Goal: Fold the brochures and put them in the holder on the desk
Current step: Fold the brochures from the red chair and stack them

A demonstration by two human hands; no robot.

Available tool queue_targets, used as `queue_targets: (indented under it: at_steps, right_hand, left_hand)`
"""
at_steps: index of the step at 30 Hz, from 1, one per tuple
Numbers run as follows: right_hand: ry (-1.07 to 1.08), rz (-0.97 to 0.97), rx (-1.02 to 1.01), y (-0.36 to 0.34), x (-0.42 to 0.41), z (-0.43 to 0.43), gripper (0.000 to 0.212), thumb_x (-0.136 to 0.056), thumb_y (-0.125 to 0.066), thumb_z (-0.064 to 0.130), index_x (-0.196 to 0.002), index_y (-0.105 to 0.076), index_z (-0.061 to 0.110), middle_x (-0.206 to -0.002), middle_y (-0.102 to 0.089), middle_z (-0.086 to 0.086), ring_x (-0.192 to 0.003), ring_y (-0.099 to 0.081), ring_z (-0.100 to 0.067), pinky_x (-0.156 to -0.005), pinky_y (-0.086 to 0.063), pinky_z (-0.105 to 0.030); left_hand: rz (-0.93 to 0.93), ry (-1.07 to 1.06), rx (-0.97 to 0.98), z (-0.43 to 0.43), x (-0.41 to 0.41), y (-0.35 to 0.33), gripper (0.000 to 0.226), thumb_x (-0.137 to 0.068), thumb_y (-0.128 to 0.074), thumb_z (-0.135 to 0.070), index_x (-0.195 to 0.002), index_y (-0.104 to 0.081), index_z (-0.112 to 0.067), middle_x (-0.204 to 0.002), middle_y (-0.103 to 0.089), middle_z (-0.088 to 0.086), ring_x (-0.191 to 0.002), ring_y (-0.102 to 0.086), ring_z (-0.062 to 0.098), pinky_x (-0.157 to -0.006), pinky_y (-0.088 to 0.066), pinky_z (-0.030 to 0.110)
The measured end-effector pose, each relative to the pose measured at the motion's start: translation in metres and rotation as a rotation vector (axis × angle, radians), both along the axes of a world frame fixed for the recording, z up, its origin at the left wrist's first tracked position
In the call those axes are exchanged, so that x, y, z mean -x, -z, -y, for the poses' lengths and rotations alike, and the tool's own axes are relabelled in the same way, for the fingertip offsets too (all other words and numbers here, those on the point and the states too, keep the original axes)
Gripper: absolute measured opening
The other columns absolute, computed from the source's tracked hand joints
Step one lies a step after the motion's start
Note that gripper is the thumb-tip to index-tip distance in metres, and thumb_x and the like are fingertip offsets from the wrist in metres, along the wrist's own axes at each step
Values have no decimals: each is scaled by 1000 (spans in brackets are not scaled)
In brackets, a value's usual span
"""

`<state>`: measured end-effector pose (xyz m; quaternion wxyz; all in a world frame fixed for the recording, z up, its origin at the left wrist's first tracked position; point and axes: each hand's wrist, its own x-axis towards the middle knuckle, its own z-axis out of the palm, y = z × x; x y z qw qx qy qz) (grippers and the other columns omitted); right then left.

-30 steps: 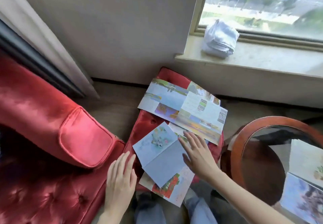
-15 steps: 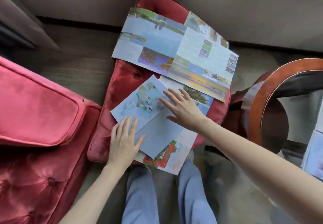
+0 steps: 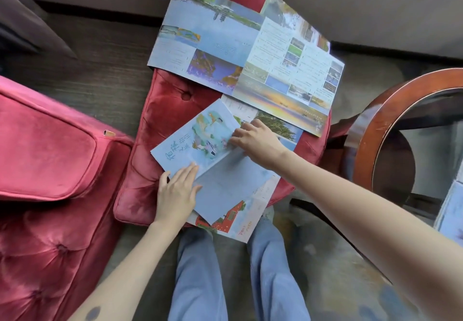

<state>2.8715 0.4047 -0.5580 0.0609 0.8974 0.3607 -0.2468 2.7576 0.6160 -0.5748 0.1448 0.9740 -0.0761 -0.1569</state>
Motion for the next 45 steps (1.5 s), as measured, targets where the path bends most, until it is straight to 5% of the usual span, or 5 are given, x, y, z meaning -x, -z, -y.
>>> queue_targets:
  at_steps: [16,25,31,36,45]
  right_hand:
    - [864,252,-660,-127,9,57,41,-88,-61,27,-125,-53,11,-120,-56,-11,-109,-53,-27,-91,-43,-40]
    - [1980,-1358,-1583,-161,59,154,75,-82,-39,71,-120,-58,9,-117,-65,-16,-103,-66,-29,-82,-55,-44]
    - [1864,-870,-1500,-168,92,216,38,-90,-51,-3,-123,-48,15,-114,-64,-8,-84,-69,-18,-67,-59,-28]
    - [1756,-535,-1604,-179,117,275,41,-89,-54,-1,-121,-45,23,-112,-63,-1,-91,-67,-12,-72,-57,-24]
    - [1828,-363,-1683,-171,160,383,36,-89,-54,3,-120,-46,19,-113,-62,-4,-96,-65,-18,-80,-57,-28]
  left_hand:
    - [354,-177,130,35,-53,-128,26,-80,-50,-4,-99,-66,-12,-81,-70,5,-67,-61,30,-67,-37,32]
    - [447,99,282,126,-44,-162,50,-64,-59,19,-101,-70,-14,-90,-71,3,-85,-53,13,-76,-32,27]
    - [413,311,386,183,-38,-182,47,-68,-56,9,-108,-68,-11,-117,-65,4,-113,-55,25,-93,-35,36]
    - [-228,-364,633,238,-46,-192,77,-88,-57,-2,-149,-12,-18,-149,-28,9,-135,-31,24,-95,-38,21]
    - [-927,-477,1293,358,-61,-197,24,-93,-40,-17,-109,-56,-8,-110,-65,9,-94,-63,23,-78,-56,34]
